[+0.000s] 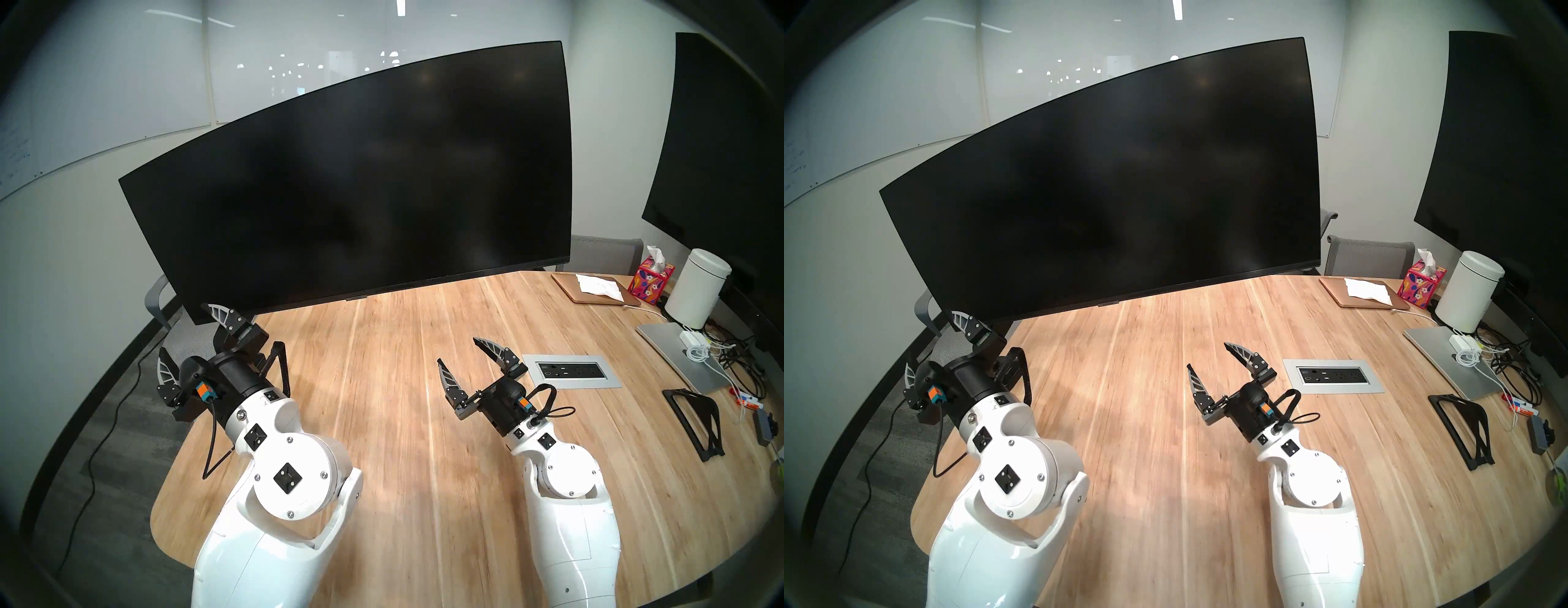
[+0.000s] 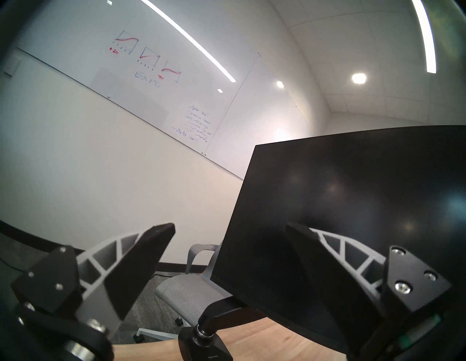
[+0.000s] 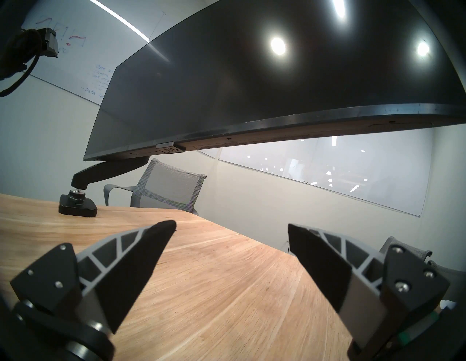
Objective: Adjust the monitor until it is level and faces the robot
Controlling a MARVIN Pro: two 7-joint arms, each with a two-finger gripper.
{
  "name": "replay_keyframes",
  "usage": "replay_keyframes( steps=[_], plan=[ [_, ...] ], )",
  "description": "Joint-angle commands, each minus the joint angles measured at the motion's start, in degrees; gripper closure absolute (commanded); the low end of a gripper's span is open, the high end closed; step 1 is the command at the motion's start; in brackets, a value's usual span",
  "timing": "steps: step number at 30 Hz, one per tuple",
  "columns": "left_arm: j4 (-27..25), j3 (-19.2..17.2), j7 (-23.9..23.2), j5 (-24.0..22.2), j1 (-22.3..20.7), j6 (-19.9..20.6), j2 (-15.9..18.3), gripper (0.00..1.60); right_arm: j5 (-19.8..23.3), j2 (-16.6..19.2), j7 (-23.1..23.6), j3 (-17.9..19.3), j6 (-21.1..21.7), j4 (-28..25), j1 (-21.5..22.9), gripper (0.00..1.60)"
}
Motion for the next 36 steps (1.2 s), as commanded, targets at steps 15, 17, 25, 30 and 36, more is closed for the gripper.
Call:
replay_keyframes(
  steps=[15,17,25,30,36],
  plan=[
    [1.14,3.13,9.21,6.74,-3.59,3.42,0.3,0.0,0.25,-0.05,-0.02,0.03,-0.08,-0.99,0.33,0.0],
    [1.37,3.31,9.74,7.05,-3.8,3.34,0.22,0.0,0.25,-0.05,-0.02,0.03,-0.07,-1.0,0.33,0.0],
    [8.43,-4.1,11.16,0.48,-3.45,0.0,4.76,0.0,0.11,-0.01,-0.05,0.01,-0.16,-0.54,0.45,0.0],
    [14.5,-8.07,10.49,-3.3,-5.44,-1.6,6.46,0.0,0.11,-0.02,-0.06,0.01,-0.2,-0.47,0.5,0.0],
    [21.21,-12.85,8.83,-9.57,-10.16,-4.28,8.67,0.0,0.13,-0.02,-0.06,0.02,-0.25,-0.5,0.54,0.0]
  ],
)
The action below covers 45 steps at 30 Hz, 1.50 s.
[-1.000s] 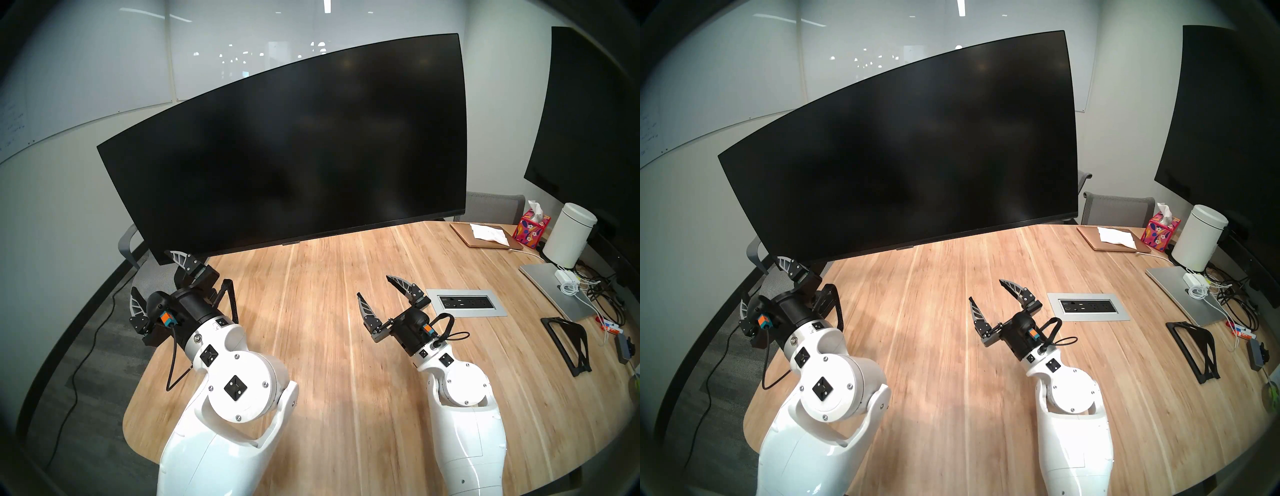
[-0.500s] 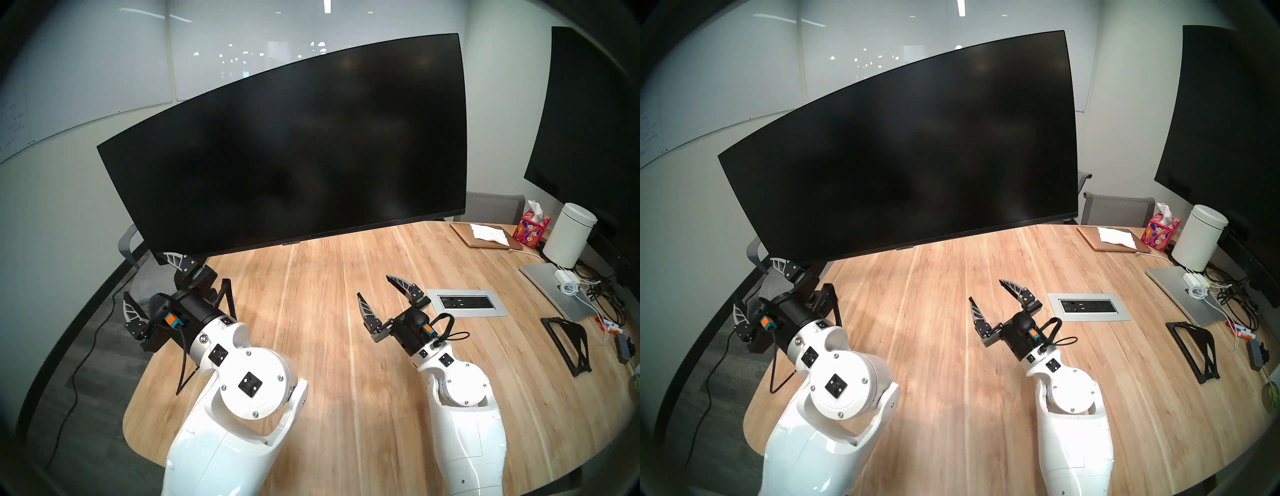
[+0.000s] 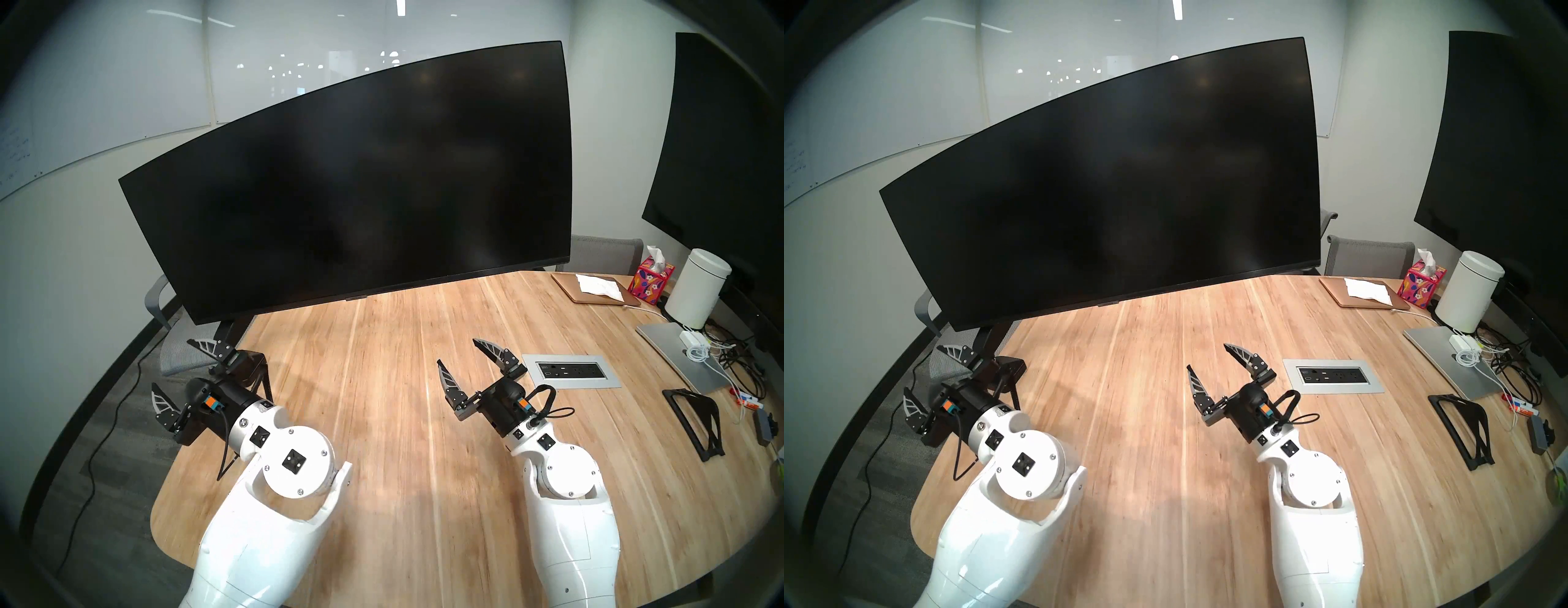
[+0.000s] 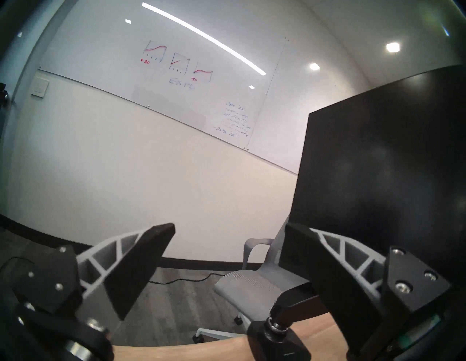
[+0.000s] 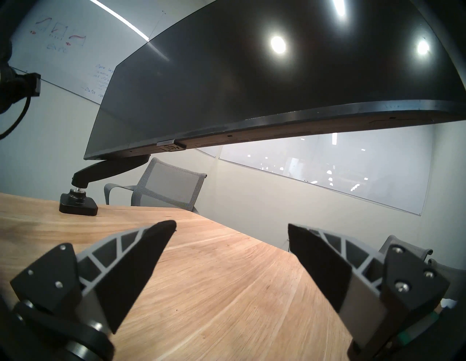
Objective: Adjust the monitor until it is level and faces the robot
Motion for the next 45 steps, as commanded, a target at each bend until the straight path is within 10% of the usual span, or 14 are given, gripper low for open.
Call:
replay_keyframes(
  steps=[1,17,45],
  plan=[
    [7.3,-8.15,-2.82,-5.31,-6.06,-3.37,3.99,0.0,0.2,-0.03,-0.06,0.02,-0.24,-0.94,0.51,0.0],
    [17.91,-9.59,-8.42,-8.42,-7.41,-18.16,5.99,0.0,0.3,-0.07,-0.02,0.04,-0.09,-1.38,0.32,0.0],
    [19.76,-11.39,-14.45,-14.46,-8.86,-15.37,7.76,0.0,0.3,-0.07,-0.02,0.04,-0.09,-1.38,0.32,0.0]
  ],
)
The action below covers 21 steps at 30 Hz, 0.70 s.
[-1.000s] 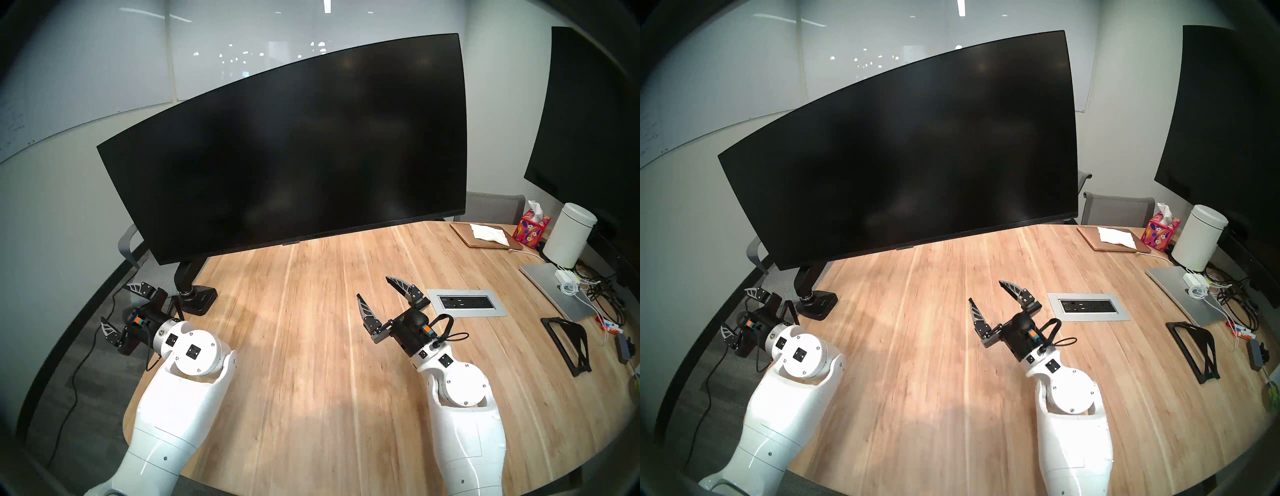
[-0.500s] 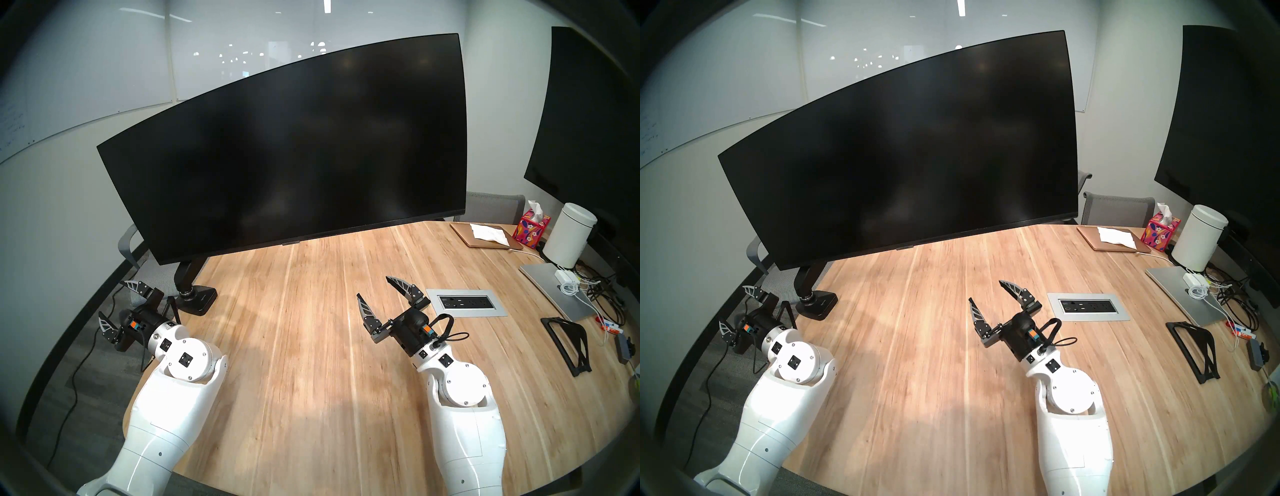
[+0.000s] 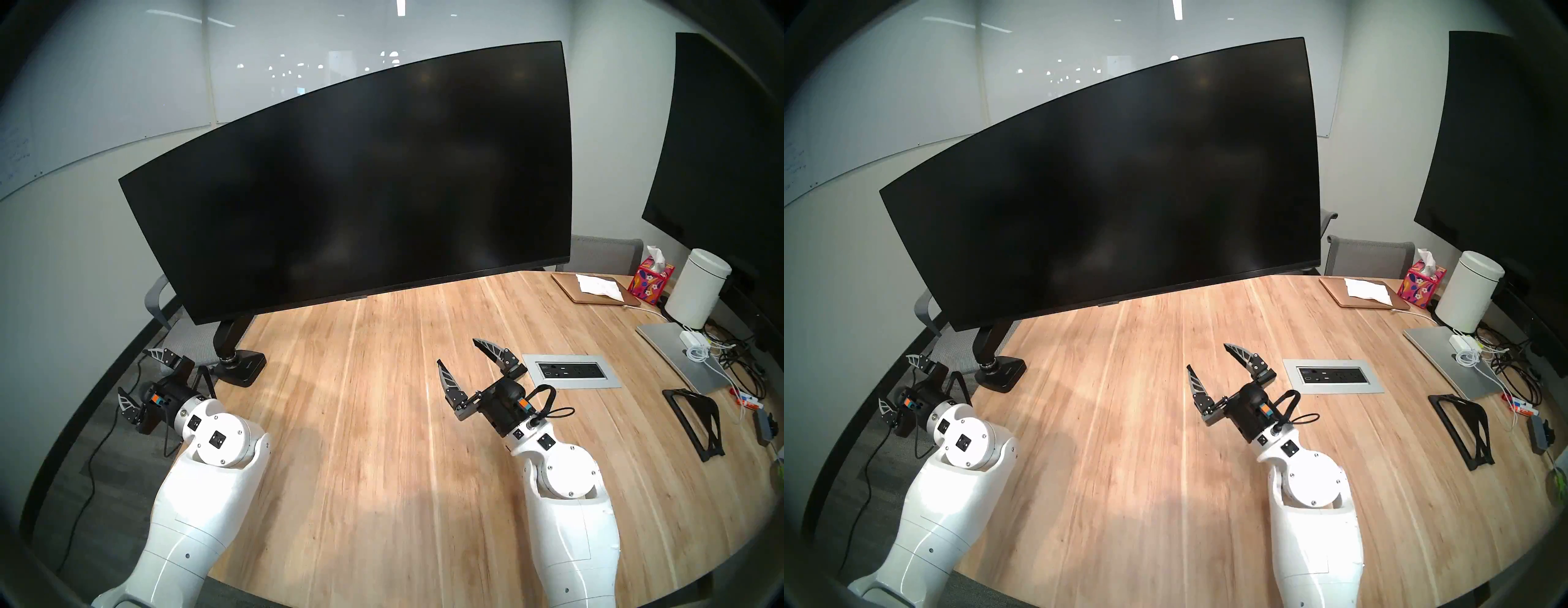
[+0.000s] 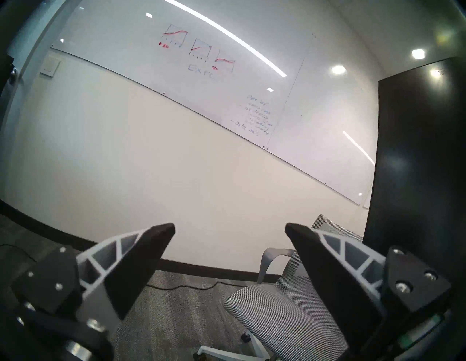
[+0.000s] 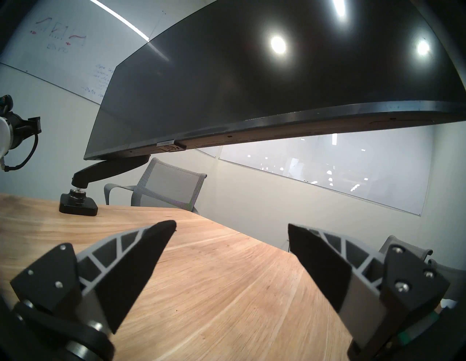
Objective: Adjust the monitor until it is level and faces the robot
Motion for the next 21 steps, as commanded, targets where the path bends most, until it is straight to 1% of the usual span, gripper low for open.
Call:
replay_keyframes(
  steps=[1,2,6,14,21],
  plan=[
    [1.25,0.32,-1.84,-0.2,-2.46,0.69,1.38,0.0,0.29,-0.06,-0.03,0.04,-0.09,-1.22,0.35,0.0],
    [1.23,0.26,-2.22,-1.18,-2.57,1.08,1.39,0.0,0.29,-0.06,-0.02,0.04,-0.09,-1.23,0.35,0.0],
    [2.62,0.47,-2.94,-1.82,-3.27,1.24,1.44,0.0,0.29,-0.06,-0.02,0.04,-0.09,-1.23,0.34,0.0],
    [5.76,1.29,-4.24,-2.22,-4.41,0.29,1.53,0.0,0.29,-0.06,-0.02,0.04,-0.08,-1.24,0.34,0.0],
    [7.08,1.47,-5.11,-3.21,-5.11,-0.12,1.63,0.0,0.29,-0.06,-0.02,0.04,-0.08,-1.23,0.34,0.0]
  ],
)
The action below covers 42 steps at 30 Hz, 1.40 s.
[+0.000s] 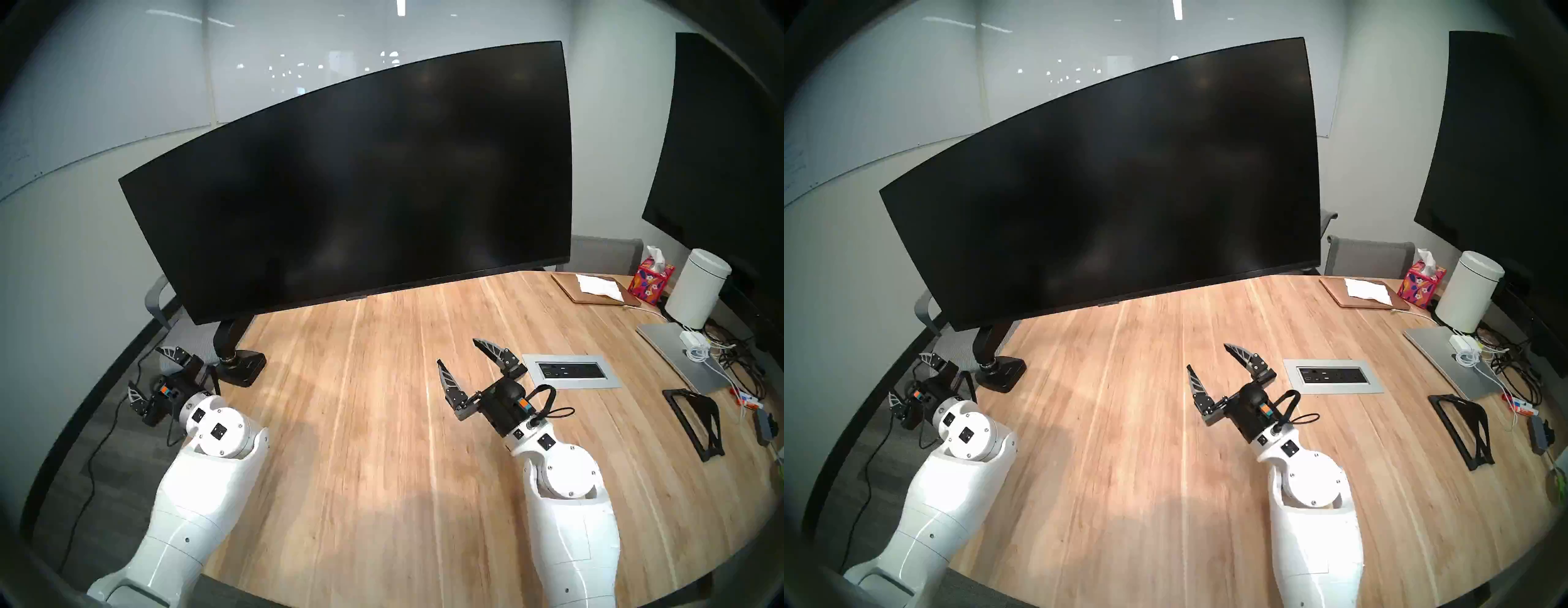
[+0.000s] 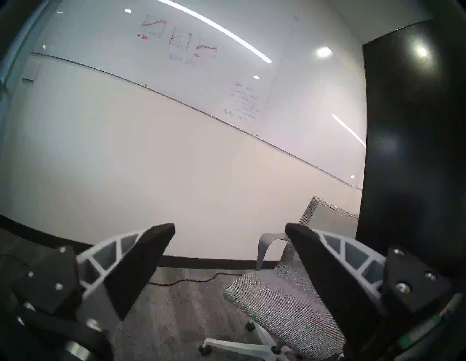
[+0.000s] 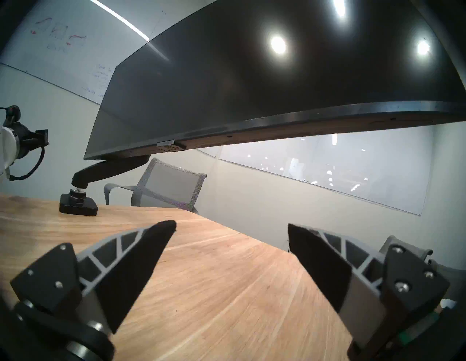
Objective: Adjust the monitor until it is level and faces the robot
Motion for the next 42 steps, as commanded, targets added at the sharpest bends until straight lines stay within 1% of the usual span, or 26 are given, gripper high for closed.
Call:
replay_keyframes(
  steps=[1,4,9,16,26,40,42],
  plan=[
    [-0.21,-0.37,-1.28,-1.34,-1.61,-0.3,0.52,0.0,0.29,-0.06,-0.03,0.04,-0.09,-1.22,0.35,0.0],
    [0.4,-0.28,-1.81,-1.62,-2.1,-0.39,0.66,0.0,0.29,-0.06,-0.03,0.04,-0.09,-1.21,0.36,0.0],
    [0.78,-0.51,-2.83,-4.14,-3.09,0.3,0.72,0.0,0.29,-0.06,-0.03,0.04,-0.09,-1.21,0.36,0.0],
    [2.29,-0.6,-3.74,-5.79,-5.22,0.91,0.96,0.0,0.29,-0.06,-0.03,0.04,-0.1,-1.2,0.36,0.0],
    [4.25,-0.72,-5.48,-8.81,-7.13,1.85,0.74,0.0,0.29,-0.06,-0.03,0.04,-0.09,-1.21,0.36,0.0],
    [7.19,0.68,-7.62,-10.13,-9.56,2.27,0.61,0.0,0.29,-0.07,-0.02,0.04,-0.09,-1.21,0.36,0.0],
    [7.12,0.46,-7.69,-11.17,-9.67,2.49,0.36,0.0,0.29,-0.07,-0.02,0.04,-0.09,-1.22,0.36,0.0]
  ],
)
